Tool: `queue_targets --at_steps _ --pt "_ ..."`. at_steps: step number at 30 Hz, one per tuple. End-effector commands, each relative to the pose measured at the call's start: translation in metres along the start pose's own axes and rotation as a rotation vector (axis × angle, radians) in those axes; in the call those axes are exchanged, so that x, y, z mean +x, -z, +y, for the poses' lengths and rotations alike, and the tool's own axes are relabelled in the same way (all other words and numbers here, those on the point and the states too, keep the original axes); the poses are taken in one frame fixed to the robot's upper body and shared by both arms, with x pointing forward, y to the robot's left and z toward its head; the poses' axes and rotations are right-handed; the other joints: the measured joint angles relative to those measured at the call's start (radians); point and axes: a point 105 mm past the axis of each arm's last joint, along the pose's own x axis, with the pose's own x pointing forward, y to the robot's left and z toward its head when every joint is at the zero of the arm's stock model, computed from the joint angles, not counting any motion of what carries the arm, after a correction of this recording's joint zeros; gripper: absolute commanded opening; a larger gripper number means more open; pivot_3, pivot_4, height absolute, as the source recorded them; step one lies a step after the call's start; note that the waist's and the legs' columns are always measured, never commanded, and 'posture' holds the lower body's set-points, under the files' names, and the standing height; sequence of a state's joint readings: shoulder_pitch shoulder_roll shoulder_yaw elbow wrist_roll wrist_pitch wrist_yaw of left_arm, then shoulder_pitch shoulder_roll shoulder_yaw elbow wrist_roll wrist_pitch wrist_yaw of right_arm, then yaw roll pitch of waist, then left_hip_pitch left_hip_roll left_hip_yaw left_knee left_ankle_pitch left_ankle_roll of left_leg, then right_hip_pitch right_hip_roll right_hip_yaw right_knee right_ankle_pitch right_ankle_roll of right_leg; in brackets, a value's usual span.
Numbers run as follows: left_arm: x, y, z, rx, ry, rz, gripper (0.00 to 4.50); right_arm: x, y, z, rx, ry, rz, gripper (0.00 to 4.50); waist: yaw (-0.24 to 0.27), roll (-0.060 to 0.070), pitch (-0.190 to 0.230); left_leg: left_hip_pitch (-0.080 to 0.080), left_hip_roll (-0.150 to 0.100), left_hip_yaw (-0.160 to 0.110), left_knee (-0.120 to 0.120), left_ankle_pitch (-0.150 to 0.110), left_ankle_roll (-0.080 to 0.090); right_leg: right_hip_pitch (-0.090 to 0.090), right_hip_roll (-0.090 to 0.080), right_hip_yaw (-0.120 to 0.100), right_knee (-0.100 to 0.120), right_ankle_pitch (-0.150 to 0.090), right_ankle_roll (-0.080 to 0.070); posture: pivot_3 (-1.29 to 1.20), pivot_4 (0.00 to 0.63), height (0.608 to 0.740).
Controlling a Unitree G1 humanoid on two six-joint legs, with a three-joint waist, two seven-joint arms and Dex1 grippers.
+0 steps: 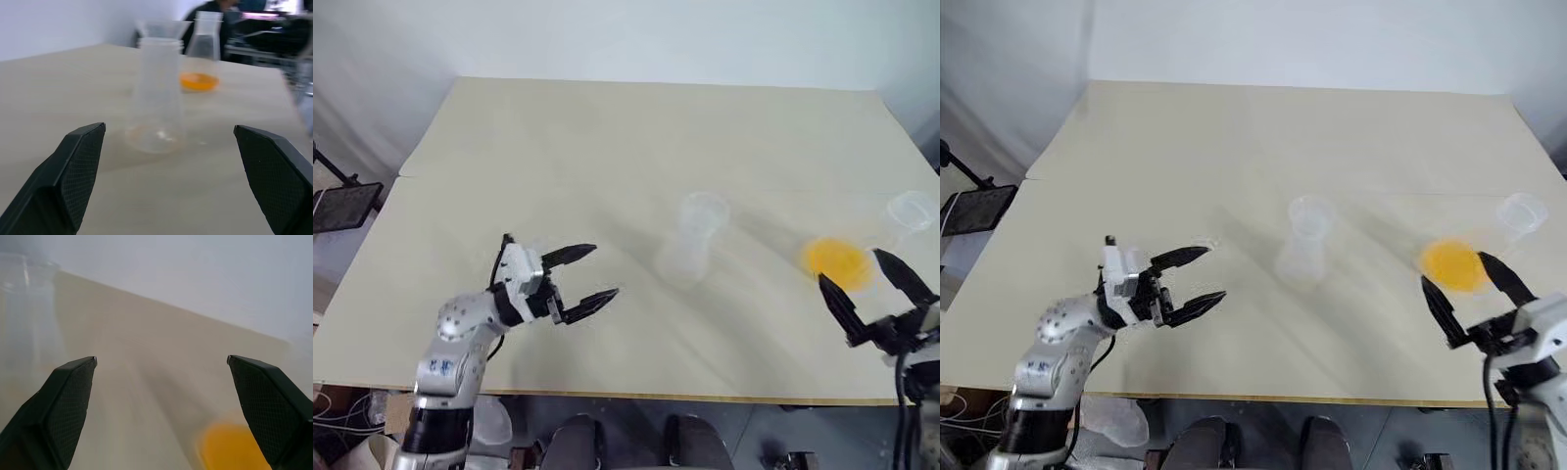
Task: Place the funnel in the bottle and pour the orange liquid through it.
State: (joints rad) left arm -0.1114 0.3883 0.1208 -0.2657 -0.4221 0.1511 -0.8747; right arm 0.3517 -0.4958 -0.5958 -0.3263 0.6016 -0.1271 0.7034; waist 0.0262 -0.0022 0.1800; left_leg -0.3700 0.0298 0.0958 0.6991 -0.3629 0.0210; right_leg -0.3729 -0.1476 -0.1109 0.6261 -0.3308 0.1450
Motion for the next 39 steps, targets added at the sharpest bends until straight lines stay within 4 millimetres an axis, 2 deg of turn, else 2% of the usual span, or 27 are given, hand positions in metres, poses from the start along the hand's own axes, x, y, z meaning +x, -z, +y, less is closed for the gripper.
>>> queue_targets --at_steps 1,6,9,13,15,20,23,26,33,39 --pt "-0.010 -0.016 0.007 0.063 -0.091 -0.049 4.47 -0.020 -0.009 -0.016 -0.034 0.088 0.006 4.50 -0.002 0.000 0.000 0.000 0.000 0.000 0.000 0.000 0.000 0.000 0.000 0.000 0.000 0.000 0.000 0.00 0.150 0.740" --pt "-0.017 -0.026 -0.001 -0.012 -0.061 -0.083 4.47 -0.049 -0.003 -0.032 -0.028 0.227 0.060 4.50 -0.003 0.001 0.000 0.001 0.001 0.001 -0.001 0.000 0.000 0.000 0.000 0.001 0.000 0.000 0.000 0.00 0.150 0.740" --pt "-0.015 -0.034 -0.012 -0.018 0.012 -0.092 4.47 -0.052 0.001 -0.036 -0.006 0.262 0.073 4.50 -0.004 0.002 -0.001 0.001 0.002 0.001 -0.001 0.000 0.000 0.000 0.000 0.002 0.000 0.000 0.000 0.00 0.150 0.740" --pt "-0.011 -0.042 -0.021 -0.024 0.086 -0.095 4.47 -0.036 0.002 -0.037 0.055 0.240 0.075 4.50 -0.005 0.006 -0.003 0.001 0.002 0.001 -0.001 0.000 0.000 -0.001 0.000 0.003 0.000 0.000 0.000 0.00 0.150 0.740" --pt "-0.007 -0.049 -0.026 -0.032 0.162 -0.094 4.47 -0.011 0.002 -0.054 0.085 0.284 0.050 4.50 -0.014 0.006 -0.004 0.001 0.002 0.002 -0.001 0.000 0.000 -0.001 0.000 0.003 0.000 0.000 0.000 0.00 0.150 0.740" --pt "0.000 -0.054 -0.037 -0.013 0.251 -0.082 4.47 0.015 0.005 -0.083 0.106 0.373 0.082 4.50 -0.020 0.010 -0.006 0.002 0.001 0.002 -0.001 0.000 0.001 -0.001 0.000 0.004 0.001 0.000 -0.001 0.00 0.150 0.740" --pt "0.003 -0.056 -0.040 -0.007 0.250 -0.089 4.47 0.036 0.002 -0.079 0.118 0.295 0.104 4.50 -0.015 0.010 -0.006 0.000 0.000 0.002 -0.002 0.000 0.000 -0.002 0.001 0.003 0.001 0.000 -0.001 0.00 0.150 0.740" --pt "0.004 -0.055 -0.043 -0.008 0.237 -0.093 4.47 0.052 0.002 -0.083 0.132 0.287 0.127 4.50 -0.015 0.010 -0.006 0.000 0.000 0.004 -0.001 0.000 0.000 -0.002 0.000 0.004 0.000 0.000 0.000 0.00 0.150 0.740" --pt "0.008 -0.057 -0.050 -0.013 0.232 -0.107 4.47 0.074 0.003 -0.085 0.147 0.297 0.122 4.50 -0.008 0.010 -0.006 0.000 0.000 0.004 -0.001 0.000 0.000 -0.002 0.000 0.004 -0.001 0.000 0.000 0.00 0.150 0.740" --pt "0.009 -0.060 -0.048 0.006 0.228 -0.107 4.47 0.087 0.007 -0.084 0.175 0.303 0.107 4.50 -0.005 0.010 -0.006 0.000 0.000 0.004 -0.001 0.000 0.000 -0.002 0.001 0.004 -0.001 0.000 0.000 0.00 0.150 0.740"
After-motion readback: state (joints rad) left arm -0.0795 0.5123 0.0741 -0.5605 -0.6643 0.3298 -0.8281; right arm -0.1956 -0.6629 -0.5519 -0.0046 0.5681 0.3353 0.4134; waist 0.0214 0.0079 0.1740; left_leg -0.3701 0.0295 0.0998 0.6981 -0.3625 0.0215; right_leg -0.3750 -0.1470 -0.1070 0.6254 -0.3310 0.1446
